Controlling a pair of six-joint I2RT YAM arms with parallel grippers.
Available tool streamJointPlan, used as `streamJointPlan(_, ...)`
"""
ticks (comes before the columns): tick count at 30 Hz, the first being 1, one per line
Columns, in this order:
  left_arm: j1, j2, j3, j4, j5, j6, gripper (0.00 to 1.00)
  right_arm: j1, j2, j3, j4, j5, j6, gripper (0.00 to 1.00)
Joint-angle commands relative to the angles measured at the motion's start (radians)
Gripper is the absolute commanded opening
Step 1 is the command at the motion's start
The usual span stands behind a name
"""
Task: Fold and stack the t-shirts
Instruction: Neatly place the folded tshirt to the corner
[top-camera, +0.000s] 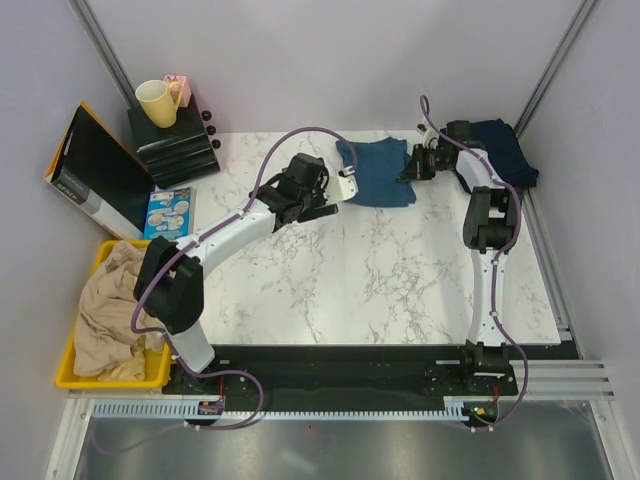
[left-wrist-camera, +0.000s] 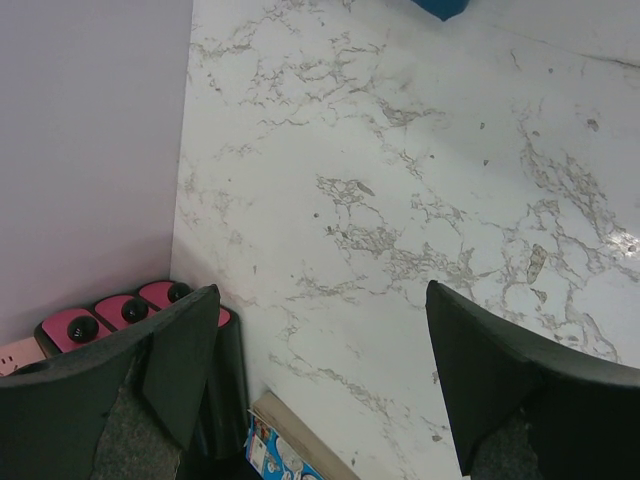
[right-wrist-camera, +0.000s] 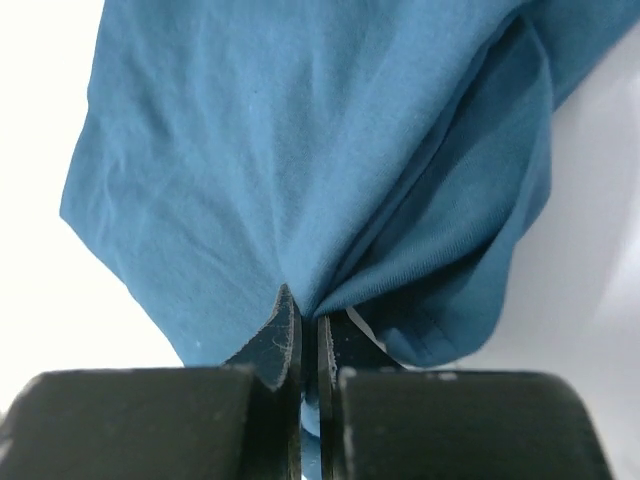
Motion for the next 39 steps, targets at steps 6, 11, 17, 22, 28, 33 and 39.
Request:
streamJointPlan(6,-0.013,-0.08,-0.015,0.005,0.02,-0.019,0.9,0.002,-0.206,0.123,-0.186,0.396,-0.355,0.0)
streamJointPlan(11,-0.016,-0.112,-0.05,0.005,0.034,-0.009,0.9,-0.004,-0.269,0.077,-0.188,0.532,-0.427,0.0)
streamJointPlan(17,-0.016,-0.139,-0.063,0.006,0.039,-0.011,0.89,-0.033,-0.295,0.073,-0.188,0.618,-0.498,0.0)
streamJointPlan(22,-0.016,-0.158,-0.083,0.017,0.042,-0.014,0.89,-0.049,-0.306,0.083,-0.18,0.709,-0.588,0.0)
streamJointPlan(28,-0.018,-0.17,-0.103,0.026,0.037,-0.009,0.89,-0.081,-0.294,0.101,-0.168,0.775,-0.642,0.0)
streamJointPlan(33,-0.016,-0.169,-0.107,0.037,0.036,-0.006,0.89,-0.096,-0.309,0.11,-0.14,0.795,-0.667,0.0)
streamJointPlan(39,-0.016,-0.153,-0.104,0.052,0.034,0.0,0.89,-0.096,-0.329,0.116,-0.092,0.839,-0.683,0.0)
